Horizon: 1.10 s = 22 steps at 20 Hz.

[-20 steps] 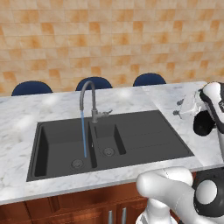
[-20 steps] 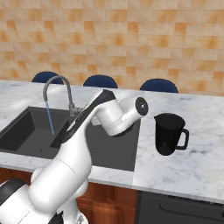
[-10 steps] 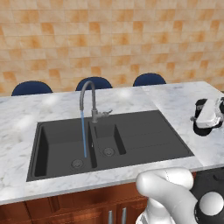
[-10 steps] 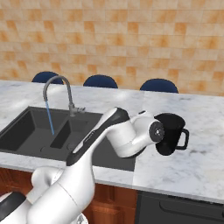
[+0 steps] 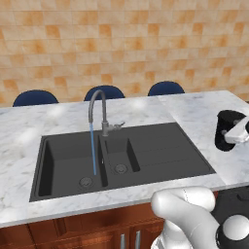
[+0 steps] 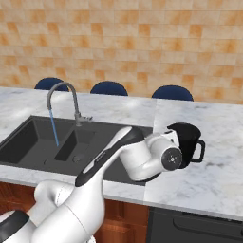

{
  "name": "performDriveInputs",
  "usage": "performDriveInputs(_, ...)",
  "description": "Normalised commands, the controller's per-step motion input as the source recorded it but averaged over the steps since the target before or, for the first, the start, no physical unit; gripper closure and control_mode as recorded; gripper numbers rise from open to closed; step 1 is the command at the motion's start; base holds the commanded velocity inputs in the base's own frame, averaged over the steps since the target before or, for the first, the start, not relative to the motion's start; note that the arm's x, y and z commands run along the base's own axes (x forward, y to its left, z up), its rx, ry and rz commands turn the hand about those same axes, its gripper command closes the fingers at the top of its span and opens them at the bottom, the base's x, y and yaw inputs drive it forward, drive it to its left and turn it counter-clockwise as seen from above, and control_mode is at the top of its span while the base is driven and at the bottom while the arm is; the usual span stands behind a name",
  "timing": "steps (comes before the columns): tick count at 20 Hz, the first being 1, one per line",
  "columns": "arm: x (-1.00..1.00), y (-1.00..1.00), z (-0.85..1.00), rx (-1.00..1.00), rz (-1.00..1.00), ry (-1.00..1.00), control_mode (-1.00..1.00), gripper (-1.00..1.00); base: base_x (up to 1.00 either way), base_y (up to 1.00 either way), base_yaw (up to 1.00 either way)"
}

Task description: Turn on the sink faucet and place the jug under the water for a few seconds to fill it up.

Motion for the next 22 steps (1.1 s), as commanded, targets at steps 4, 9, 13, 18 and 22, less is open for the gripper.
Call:
performDriveInputs(4,0.01,-0.69,-0.02,0.06,-0.11,-0.01,-1.00,-1.00,0.00,0.00,0.00)
performDriveInputs(9,0.00,-0.68,0.00,0.08,-0.01,-0.04,-1.00,-1.00,0.00,0.00,0.00)
performDriveInputs(13,0.01,-0.59,0.00,0.06,0.00,-0.02,-1.00,-1.00,0.00,0.00,0.00)
performDriveInputs(18,0.04,-0.50,-0.05,0.01,0.02,0.00,-1.00,-1.00,0.00,0.00,0.00)
performDriveInputs(22,0.01,-0.41,-0.03,0.00,0.00,0.00,-1.00,-1.00,0.00,0.00,0.00)
